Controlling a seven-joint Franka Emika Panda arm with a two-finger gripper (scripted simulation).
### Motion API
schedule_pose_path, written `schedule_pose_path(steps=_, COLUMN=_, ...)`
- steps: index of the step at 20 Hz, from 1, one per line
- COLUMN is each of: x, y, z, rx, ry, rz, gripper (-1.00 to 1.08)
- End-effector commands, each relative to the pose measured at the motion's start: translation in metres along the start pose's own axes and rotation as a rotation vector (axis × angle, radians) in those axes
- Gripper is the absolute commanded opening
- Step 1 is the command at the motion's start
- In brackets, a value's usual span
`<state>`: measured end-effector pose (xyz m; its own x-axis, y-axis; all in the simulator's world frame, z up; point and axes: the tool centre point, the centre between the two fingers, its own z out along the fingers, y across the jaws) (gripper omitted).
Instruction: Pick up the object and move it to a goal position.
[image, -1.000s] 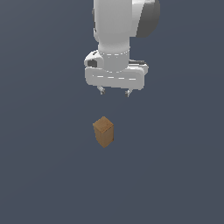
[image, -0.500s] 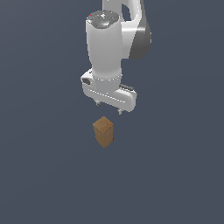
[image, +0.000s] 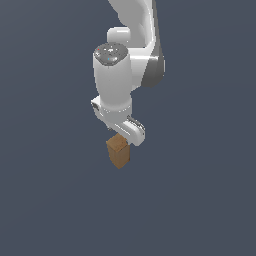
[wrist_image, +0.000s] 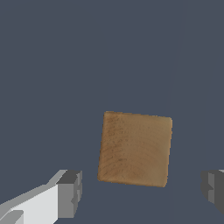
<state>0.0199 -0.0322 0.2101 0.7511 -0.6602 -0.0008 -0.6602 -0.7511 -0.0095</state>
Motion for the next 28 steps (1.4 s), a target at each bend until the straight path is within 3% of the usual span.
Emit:
schedule_pose_path(steps=1, x=0.004, y=0.001, z=0.007, rx=-0.004, ry=0.001, rz=0.038, gripper=1.0)
schedule_pose_path(steps=13, x=0.009, y=0.002, z=0.02, rx=-0.009, ry=0.001, rz=0.081, gripper=1.0)
schedule_pose_path(steps=28, x=0.009, y=0.003, z=0.067, rx=-0.01, ry=0.001, rz=0.085, gripper=1.0)
